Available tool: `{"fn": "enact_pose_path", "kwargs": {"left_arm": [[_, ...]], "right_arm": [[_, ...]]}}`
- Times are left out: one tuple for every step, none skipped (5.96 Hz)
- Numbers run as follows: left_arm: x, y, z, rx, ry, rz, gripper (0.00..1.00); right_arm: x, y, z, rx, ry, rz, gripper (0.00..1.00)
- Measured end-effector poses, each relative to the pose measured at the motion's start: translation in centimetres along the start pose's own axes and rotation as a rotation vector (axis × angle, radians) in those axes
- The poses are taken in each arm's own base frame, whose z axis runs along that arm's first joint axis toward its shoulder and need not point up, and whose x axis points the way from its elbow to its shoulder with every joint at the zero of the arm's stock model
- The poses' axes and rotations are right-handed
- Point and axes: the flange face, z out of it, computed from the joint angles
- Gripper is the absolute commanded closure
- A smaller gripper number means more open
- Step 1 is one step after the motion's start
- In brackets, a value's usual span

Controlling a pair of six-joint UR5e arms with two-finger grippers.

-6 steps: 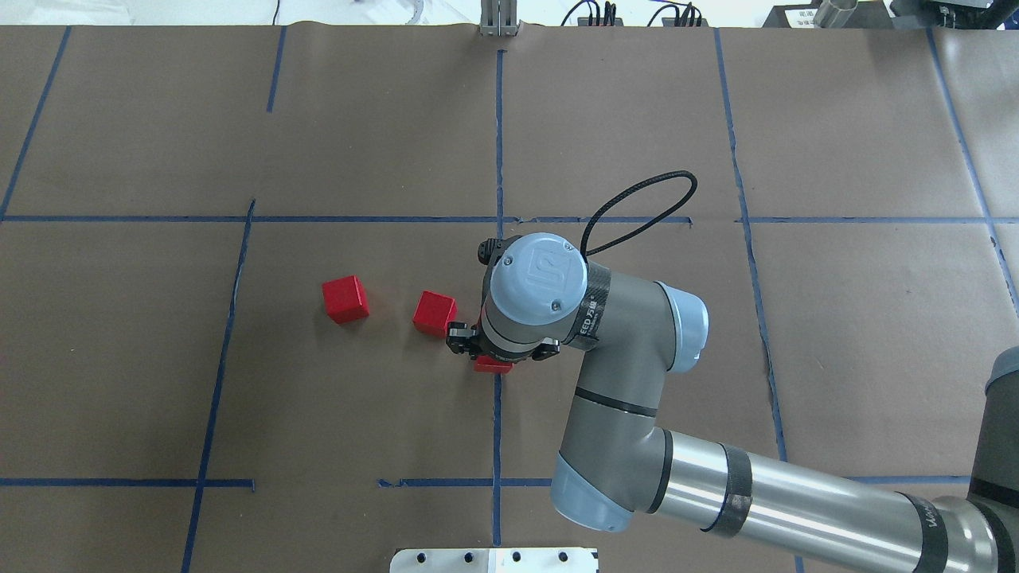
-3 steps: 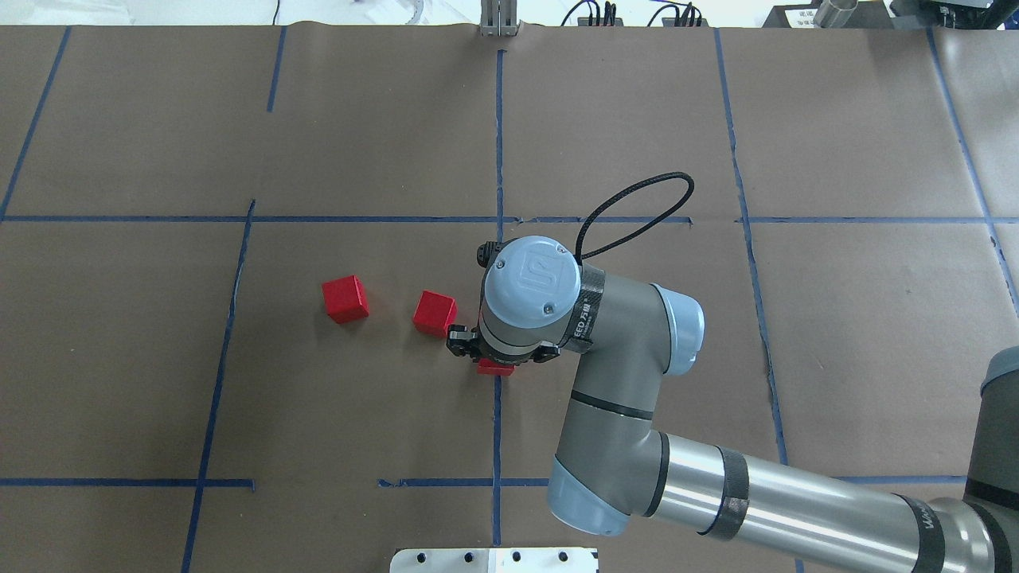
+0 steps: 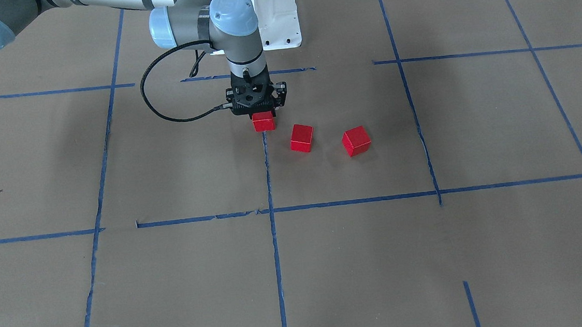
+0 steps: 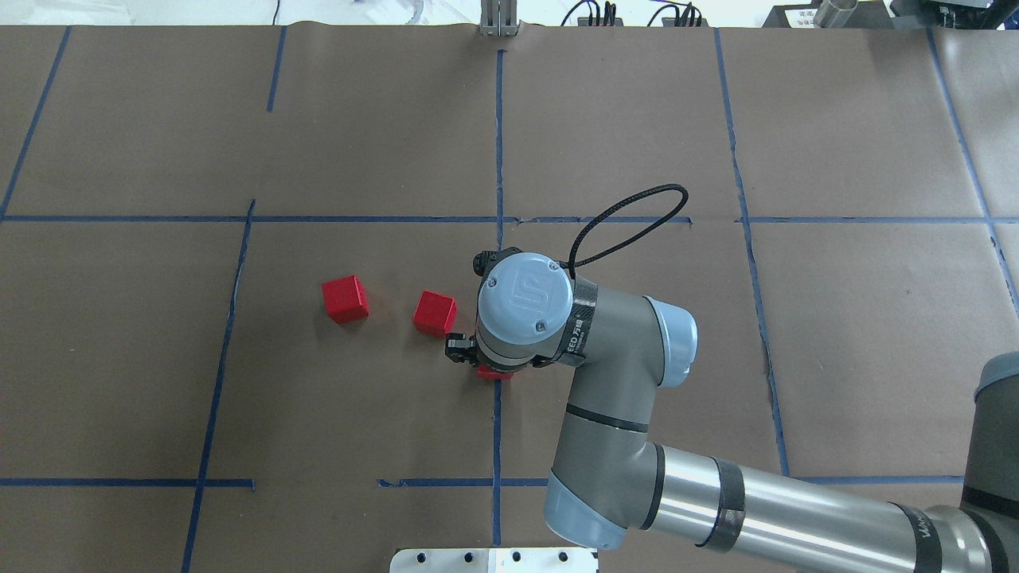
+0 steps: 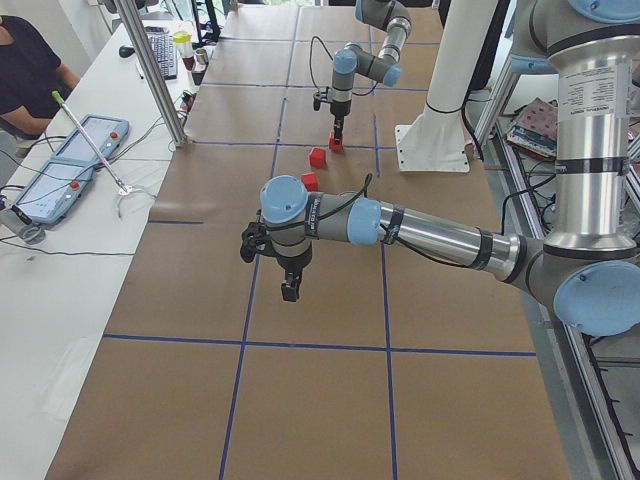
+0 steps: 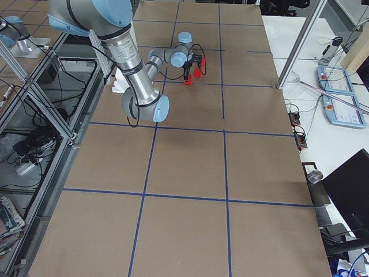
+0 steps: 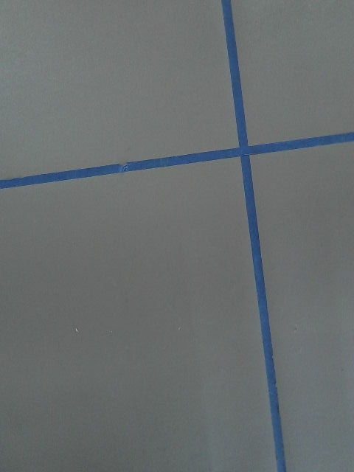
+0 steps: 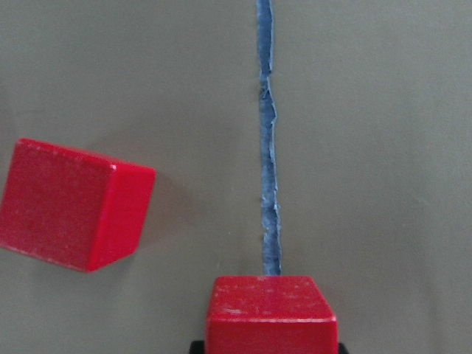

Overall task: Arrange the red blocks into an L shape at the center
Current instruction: 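Set the cube down near the center and open the right gripper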

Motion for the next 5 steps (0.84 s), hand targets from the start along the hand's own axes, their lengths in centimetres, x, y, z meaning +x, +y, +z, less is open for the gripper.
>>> {"fn": "enact_pose_path", "kwargs": {"left_arm": [[0.0,0.0,0.0,0.0,0.001,0.0,0.0],[0.1,0.0,-0.1,0.001,0.001,0.001,0.0],[0.2,0.0,-0.1,0.003,0.002,0.003,0.0],[0.3,0.0,-0.2,0.005,0.01,-0.001,0.0],[0.9,-0.1,0.0,0.002,0.046,-0.012,0.0]], "right_arm": [[0.0,0.0,0.0,0.0,0.004,0.002,0.21],[-0.2,0.0,-0.1,-0.002,0.018,0.008,0.0],[-0.6,0.0,-0.5,-0.005,0.034,0.014,0.0],[-0.8,0.0,-1.5,-0.002,0.03,0.016,0.0],[-0.6,-0.6,-3.7,0.014,-0.001,0.018,0.0]]}}
